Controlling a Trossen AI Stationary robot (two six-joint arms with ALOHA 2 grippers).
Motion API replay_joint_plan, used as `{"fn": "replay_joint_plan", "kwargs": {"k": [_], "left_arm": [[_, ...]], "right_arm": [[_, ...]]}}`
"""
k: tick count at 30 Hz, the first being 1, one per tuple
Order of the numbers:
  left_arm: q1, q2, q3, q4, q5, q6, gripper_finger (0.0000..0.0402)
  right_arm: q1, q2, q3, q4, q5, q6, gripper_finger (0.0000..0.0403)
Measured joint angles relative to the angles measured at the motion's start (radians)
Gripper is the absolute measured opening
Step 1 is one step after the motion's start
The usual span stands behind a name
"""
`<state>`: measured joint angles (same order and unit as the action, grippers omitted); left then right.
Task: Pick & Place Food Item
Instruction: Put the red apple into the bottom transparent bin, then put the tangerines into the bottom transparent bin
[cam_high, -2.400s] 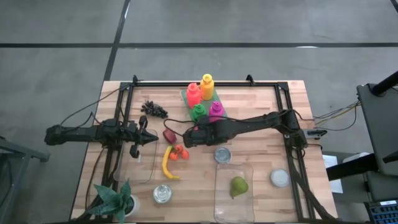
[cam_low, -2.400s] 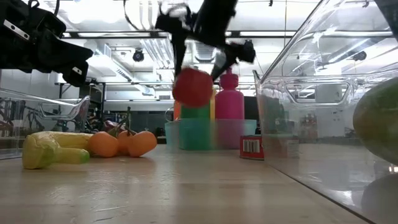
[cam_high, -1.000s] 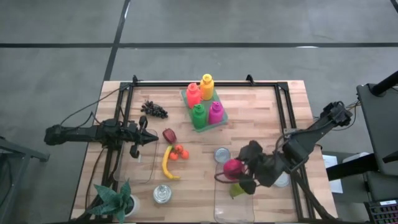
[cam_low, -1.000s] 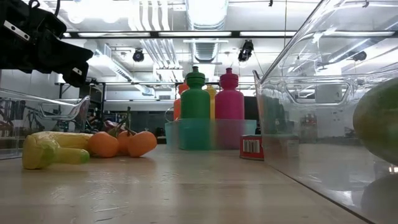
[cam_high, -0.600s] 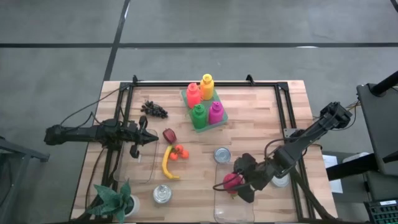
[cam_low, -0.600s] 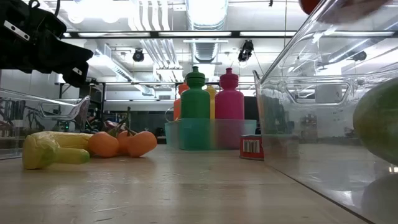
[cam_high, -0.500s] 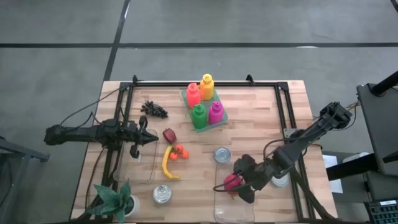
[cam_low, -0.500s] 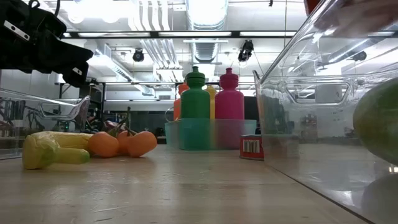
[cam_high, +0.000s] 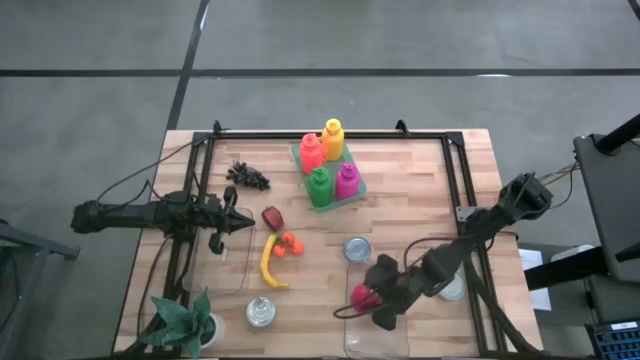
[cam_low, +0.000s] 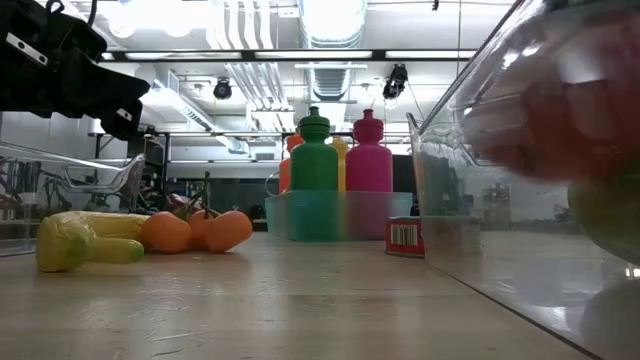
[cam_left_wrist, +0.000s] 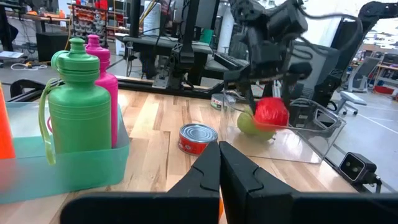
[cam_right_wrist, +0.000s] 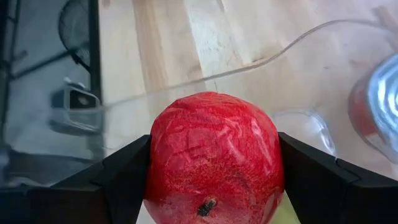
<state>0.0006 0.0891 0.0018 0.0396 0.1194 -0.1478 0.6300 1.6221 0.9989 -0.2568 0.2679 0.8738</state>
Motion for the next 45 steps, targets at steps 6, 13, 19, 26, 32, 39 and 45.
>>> {"fn": "replay_joint_plan", "kwargs": {"k": [6,13,19,26,32,39,45], "left_arm": [[0.000,0.000,0.000,0.000,0.000,0.000,0.0001],[0.000,0.000,0.000,0.000,0.000,0.000,0.0001],[0.000,0.000,0.000,0.000,0.000,0.000,0.0001],[0.000,0.000,0.000,0.000,0.000,0.000,0.0001],[0.000,0.000,0.000,0.000,0.000,0.000,0.0001],[0.000,0.000,0.000,0.000,0.000,0.000,0.0001],[0.000,0.000,0.000,0.000,0.000,0.000,0.0001]], "right_arm": [[0.000,0.087,0.056,-0.013,0.043,-0.081,0.0303],[0.000,0.104,0.099,-0.080,0.041,-0.089,0.0309],[0.000,0.103,0.130,-0.077,0.046,-0.123,0.0343],[0.000,0.108,0.124,-0.081,0.046,-0.113,0.0368],[0.000,0.108,0.119,-0.084,0.046,-0.062,0.0369],[0.000,0.108,0.116,-0.096,0.046,-0.041,0.0370],[0.000,0.099,0.119,-0.106,0.038,0.019,0.0370]]}}
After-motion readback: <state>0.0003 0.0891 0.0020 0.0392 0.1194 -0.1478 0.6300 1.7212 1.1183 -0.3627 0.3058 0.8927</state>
